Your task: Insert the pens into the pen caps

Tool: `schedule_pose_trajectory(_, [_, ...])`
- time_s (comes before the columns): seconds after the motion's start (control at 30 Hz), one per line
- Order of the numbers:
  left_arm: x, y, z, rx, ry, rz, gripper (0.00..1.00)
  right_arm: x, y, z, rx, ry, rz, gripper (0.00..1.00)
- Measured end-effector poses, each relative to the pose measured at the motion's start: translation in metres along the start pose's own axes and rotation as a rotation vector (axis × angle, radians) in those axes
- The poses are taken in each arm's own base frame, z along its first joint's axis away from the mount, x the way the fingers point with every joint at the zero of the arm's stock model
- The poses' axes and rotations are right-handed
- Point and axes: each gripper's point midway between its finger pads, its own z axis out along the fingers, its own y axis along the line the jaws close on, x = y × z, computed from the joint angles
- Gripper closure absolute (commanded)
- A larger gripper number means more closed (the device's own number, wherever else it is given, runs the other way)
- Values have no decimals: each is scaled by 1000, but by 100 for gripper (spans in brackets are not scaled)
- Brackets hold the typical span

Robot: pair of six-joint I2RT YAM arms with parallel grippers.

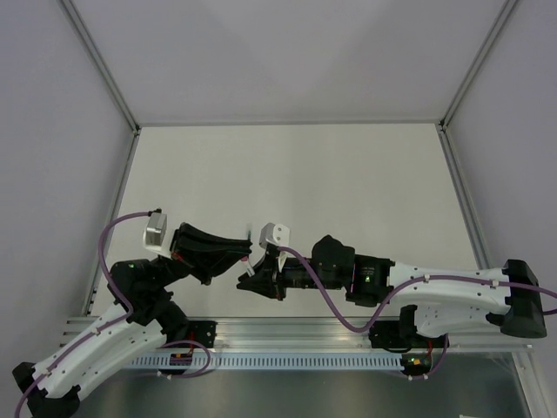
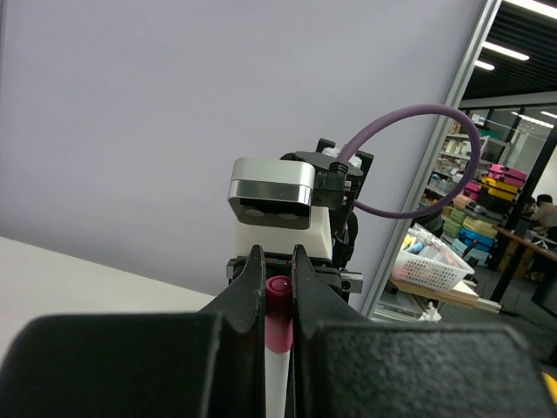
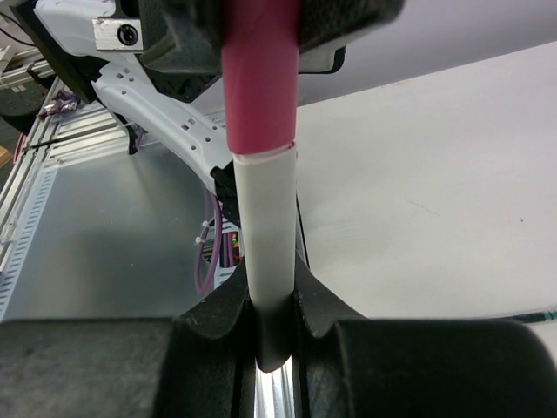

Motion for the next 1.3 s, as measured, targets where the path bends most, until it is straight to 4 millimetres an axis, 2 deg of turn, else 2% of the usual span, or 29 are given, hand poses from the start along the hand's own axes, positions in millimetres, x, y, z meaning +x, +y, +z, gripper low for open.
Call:
schedule_pose_trajectory(0.3, [-7, -11, -2, 68, -56, 15, 98, -7, 11, -2, -51, 23, 17, 100])
schedule_pose_trajectory(0.73, [-21, -20, 1, 123, -140, -56, 98, -22, 18, 0, -74, 61, -12, 100])
schedule_pose_trajectory(0.97, [-25, -13, 2, 63, -145, -95, 98, -25, 9, -2, -36, 89, -56, 100])
schedule_pose_trajectory(1.3, [-22, -3, -1, -11, -129, -120, 98, -20, -4, -7, 34, 156, -99, 100])
